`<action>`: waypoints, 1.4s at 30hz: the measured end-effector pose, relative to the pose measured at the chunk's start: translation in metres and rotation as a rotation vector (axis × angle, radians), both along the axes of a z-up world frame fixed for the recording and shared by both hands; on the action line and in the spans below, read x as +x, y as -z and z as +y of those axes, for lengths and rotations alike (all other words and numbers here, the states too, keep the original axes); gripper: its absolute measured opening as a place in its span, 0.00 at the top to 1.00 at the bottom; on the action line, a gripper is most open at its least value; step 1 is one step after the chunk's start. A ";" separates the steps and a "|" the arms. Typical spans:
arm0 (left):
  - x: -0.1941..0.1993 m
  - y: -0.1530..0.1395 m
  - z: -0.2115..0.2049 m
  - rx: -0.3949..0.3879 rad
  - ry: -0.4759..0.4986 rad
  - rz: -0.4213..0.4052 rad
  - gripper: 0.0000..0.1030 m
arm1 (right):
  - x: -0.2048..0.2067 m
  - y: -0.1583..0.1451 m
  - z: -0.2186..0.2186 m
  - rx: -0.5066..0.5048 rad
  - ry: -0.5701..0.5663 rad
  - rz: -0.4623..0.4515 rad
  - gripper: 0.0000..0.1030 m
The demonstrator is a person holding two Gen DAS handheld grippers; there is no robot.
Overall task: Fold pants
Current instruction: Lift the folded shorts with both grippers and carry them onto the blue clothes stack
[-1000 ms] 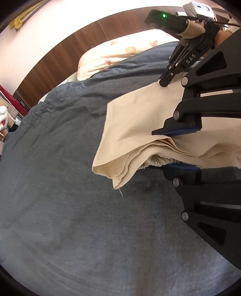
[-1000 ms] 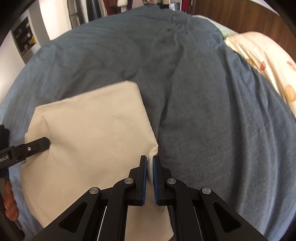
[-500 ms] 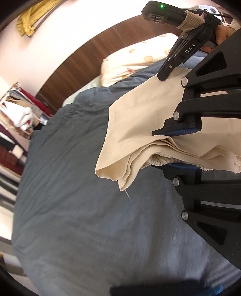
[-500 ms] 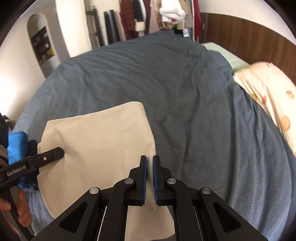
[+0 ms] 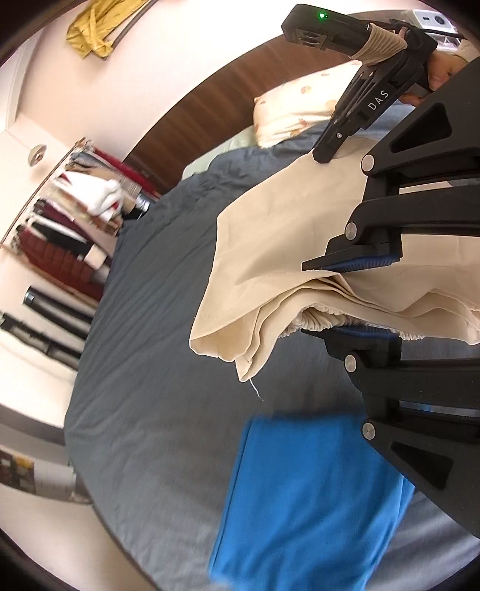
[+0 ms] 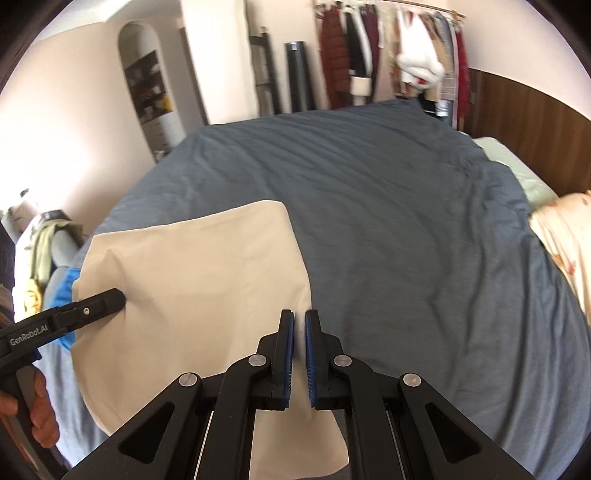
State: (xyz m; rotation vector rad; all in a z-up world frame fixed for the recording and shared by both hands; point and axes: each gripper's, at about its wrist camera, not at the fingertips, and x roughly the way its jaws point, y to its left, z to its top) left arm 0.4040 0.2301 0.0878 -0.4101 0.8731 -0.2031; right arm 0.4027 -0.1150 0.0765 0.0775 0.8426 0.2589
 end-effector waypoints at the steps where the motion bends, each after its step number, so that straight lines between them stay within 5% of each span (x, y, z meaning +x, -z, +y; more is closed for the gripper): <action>1: -0.002 -0.004 0.010 0.012 -0.008 -0.003 0.76 | 0.001 -0.003 0.013 0.012 -0.016 0.001 0.93; 16: -0.004 -0.031 0.154 0.195 -0.021 0.040 0.76 | 0.005 -0.010 0.164 0.153 -0.106 0.041 0.93; 32: 0.035 0.031 0.197 0.272 0.145 0.163 0.75 | 0.007 0.062 0.215 0.129 0.017 0.143 0.93; 42: 0.036 0.039 0.211 0.284 0.148 0.193 0.50 | 0.005 0.079 0.229 0.009 0.031 0.171 0.93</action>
